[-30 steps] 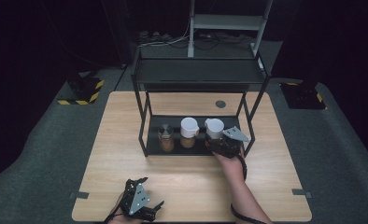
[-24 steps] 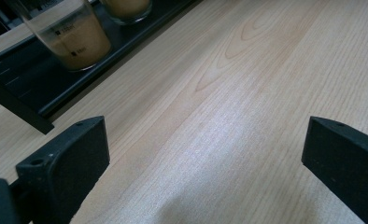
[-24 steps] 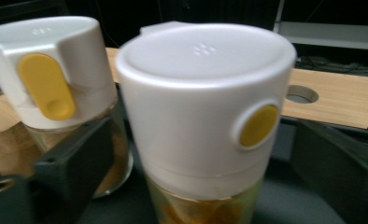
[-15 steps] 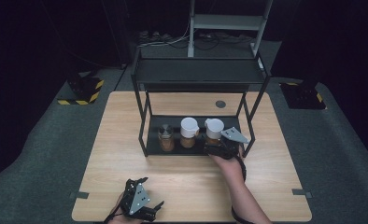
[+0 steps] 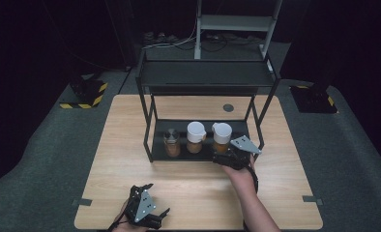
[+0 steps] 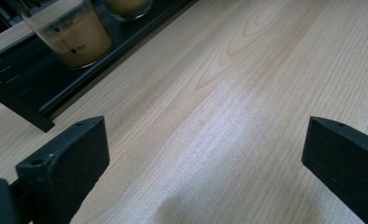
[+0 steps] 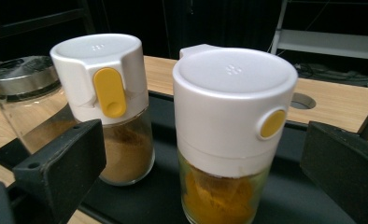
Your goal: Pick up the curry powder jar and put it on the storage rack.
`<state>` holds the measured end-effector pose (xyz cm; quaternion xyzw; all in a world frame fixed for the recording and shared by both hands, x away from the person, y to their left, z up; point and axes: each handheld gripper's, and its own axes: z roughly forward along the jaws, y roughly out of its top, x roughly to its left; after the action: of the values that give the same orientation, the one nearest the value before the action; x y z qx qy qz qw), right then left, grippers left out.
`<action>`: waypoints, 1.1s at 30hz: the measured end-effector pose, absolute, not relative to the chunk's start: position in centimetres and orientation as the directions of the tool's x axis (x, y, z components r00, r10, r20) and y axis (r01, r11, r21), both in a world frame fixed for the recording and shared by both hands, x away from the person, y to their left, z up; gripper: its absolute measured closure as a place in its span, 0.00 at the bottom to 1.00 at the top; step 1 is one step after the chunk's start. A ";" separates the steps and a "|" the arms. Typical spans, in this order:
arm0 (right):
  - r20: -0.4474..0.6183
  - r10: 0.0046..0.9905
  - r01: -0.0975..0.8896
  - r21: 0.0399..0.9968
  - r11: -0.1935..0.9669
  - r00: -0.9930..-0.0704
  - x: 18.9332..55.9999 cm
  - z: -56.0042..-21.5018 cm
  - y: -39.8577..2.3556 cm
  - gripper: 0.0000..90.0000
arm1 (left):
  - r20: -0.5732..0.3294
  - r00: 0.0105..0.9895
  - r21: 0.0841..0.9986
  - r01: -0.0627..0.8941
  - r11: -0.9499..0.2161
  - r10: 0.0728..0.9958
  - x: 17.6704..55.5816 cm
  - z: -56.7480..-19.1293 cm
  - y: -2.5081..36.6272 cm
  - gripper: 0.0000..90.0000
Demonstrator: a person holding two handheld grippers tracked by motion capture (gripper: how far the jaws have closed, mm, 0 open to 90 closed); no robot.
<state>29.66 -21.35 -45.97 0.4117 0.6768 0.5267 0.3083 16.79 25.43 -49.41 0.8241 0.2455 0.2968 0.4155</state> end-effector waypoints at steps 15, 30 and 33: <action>-0.011 0.875 0.197 0.973 0.121 -0.484 26.4 -45.5 -22.9 0.00 | 0.291 0.701 0.825 0.161 -0.541 0.651 16.8 -49.3 25.3 0.01; -0.046 0.870 0.180 0.972 0.153 -0.490 23.1 -46.1 -24.8 0.00 | 0.291 0.698 0.824 0.165 -0.543 0.655 16.8 -49.3 25.1 0.01; -0.055 0.870 0.178 0.971 0.161 -0.490 22.6 -46.3 -25.0 0.00 | 0.293 0.697 0.822 0.166 -0.544 0.655 16.8 -49.3 25.1 0.01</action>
<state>22.56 -24.99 -46.25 0.3818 0.6866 0.5230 0.3307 16.78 25.09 -49.31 0.8259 0.2483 0.2999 0.4077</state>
